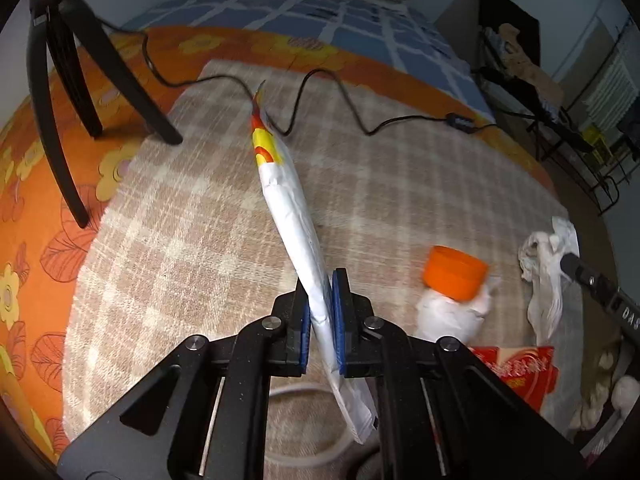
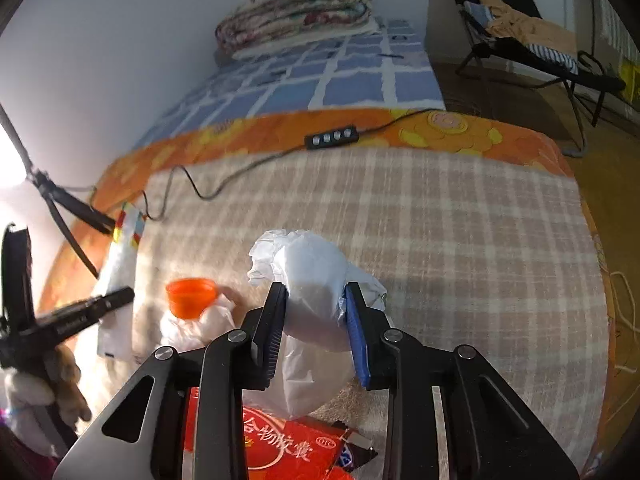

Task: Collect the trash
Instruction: 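Carry the paper strip and crumpled tissue over the blue basket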

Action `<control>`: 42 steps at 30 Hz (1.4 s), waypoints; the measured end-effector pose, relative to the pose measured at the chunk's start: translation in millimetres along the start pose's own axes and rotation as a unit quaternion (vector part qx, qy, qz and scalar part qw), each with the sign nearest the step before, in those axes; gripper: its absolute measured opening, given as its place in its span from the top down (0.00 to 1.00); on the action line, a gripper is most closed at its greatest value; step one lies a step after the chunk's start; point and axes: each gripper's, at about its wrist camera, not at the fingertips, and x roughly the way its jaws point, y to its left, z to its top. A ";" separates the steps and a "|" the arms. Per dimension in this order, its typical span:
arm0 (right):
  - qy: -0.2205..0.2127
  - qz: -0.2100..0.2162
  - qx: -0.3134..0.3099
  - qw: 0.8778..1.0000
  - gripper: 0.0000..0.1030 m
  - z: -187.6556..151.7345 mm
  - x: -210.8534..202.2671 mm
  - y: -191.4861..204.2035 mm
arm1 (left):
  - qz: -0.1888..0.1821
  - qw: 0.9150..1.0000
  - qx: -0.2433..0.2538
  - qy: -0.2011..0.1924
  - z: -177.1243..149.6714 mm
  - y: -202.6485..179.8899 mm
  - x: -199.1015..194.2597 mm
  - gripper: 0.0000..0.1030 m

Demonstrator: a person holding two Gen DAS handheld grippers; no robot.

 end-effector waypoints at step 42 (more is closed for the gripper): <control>-0.032 0.094 -0.071 0.993 0.74 -210.4 -209.3 81.2 | -0.101 0.993 0.062 0.005 -270.0 0.1 -218.5 0.96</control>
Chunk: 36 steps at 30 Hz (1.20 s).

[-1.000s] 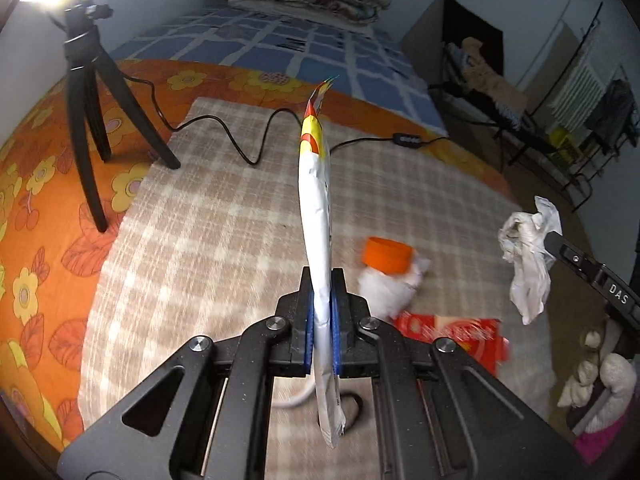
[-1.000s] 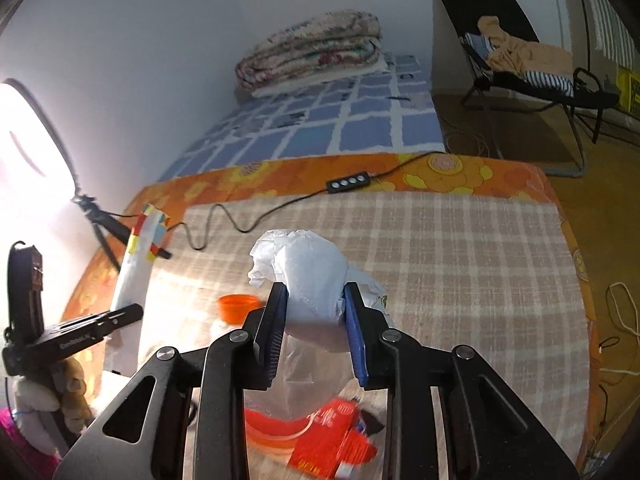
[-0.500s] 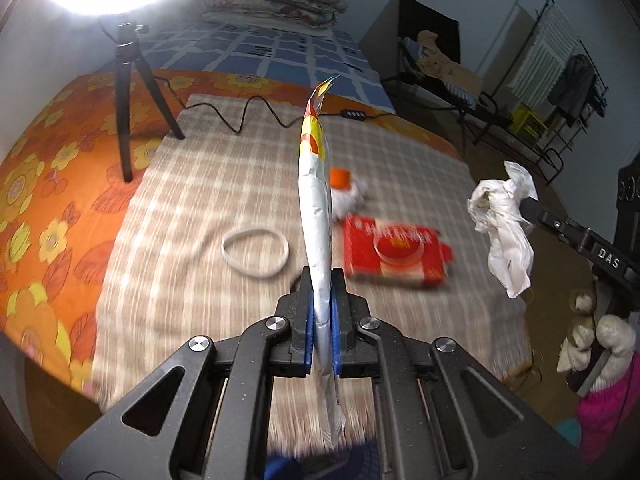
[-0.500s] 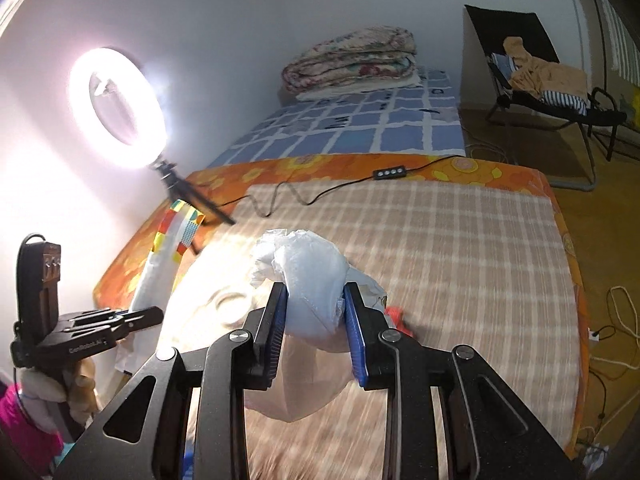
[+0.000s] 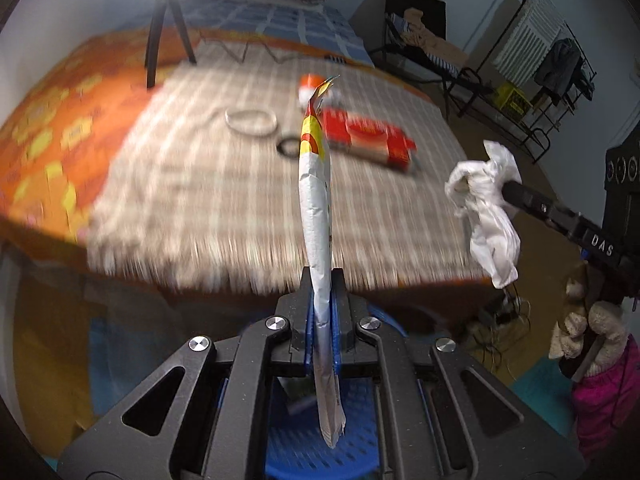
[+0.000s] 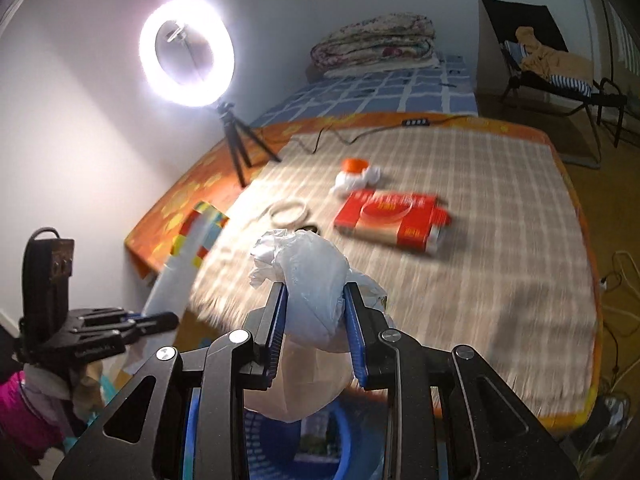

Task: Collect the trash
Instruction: 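Carry the paper strip and crumpled tissue over the blue basket, then open the left tool to drop the strip while the right tool drops the tissue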

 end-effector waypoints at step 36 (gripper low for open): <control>0.141 -0.002 -0.039 0.989 0.74 -150.9 67.5 37.2 | 0.017 0.987 -0.022 0.156 -148.9 12.5 73.4 0.96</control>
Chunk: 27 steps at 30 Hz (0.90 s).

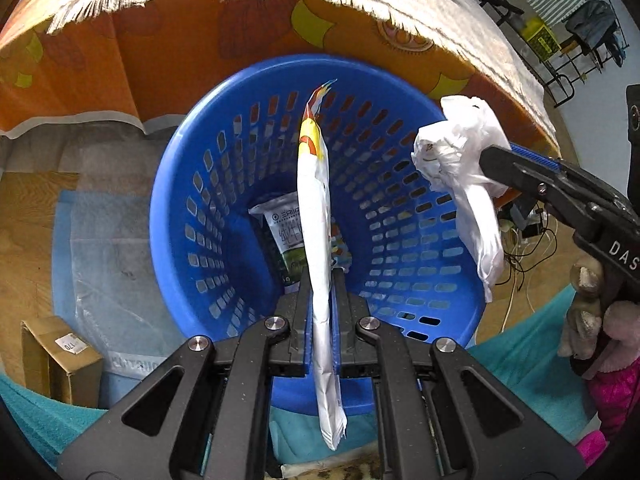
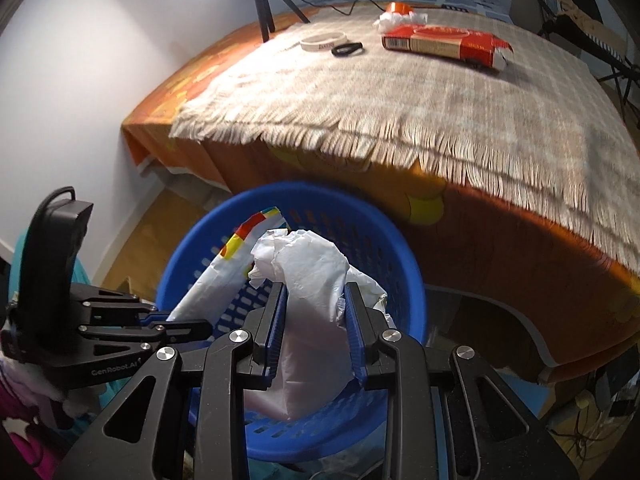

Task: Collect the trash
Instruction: 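Open the left tool to drop the strip while the right tool drops the tissue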

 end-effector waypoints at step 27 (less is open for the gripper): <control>0.039 -0.030 0.019 0.999 0.38 -0.2 13.8 -8.4 | 0.038 0.999 -0.004 -0.016 0.7 -2.6 5.1 0.45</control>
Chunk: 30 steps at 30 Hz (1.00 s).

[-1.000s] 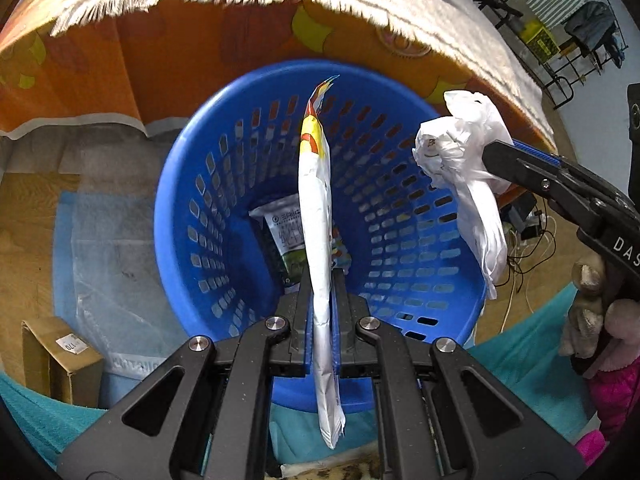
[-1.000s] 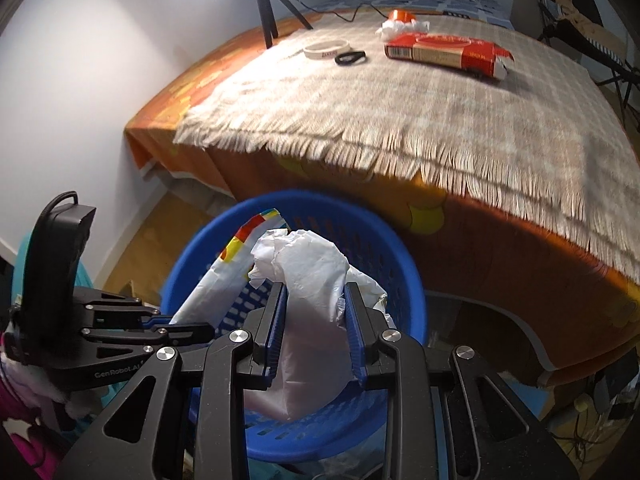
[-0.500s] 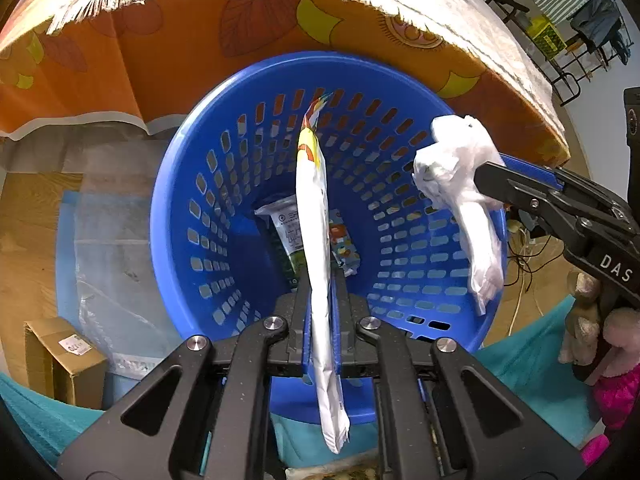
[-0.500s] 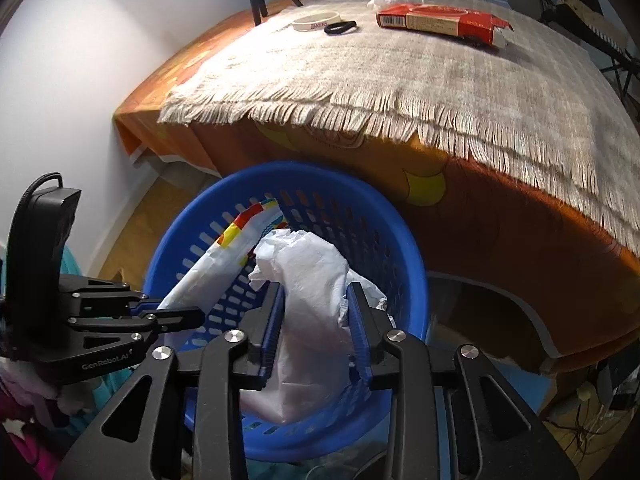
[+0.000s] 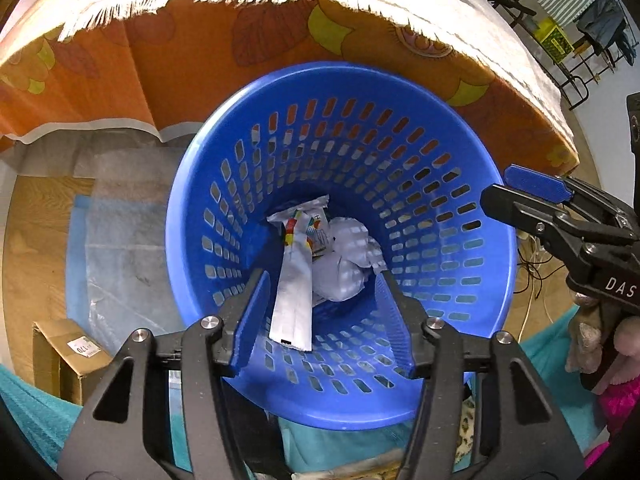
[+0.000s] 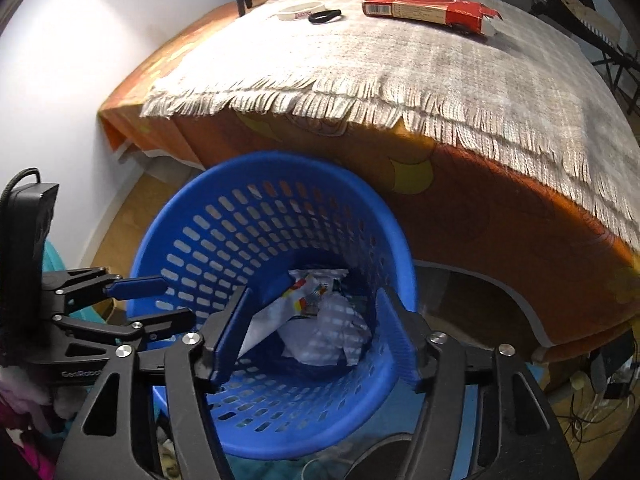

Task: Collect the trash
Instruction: 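Open the left tool to drop the strip while the right tool drops the tissue, then grasp the black hair tie with the left tool while the right tool grasps the red box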

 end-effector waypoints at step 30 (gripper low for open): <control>-0.083 -0.024 -0.028 0.996 0.34 116.4 -55.7 -67.9 | 0.005 0.996 0.057 -0.074 100.1 -16.6 -35.5 0.45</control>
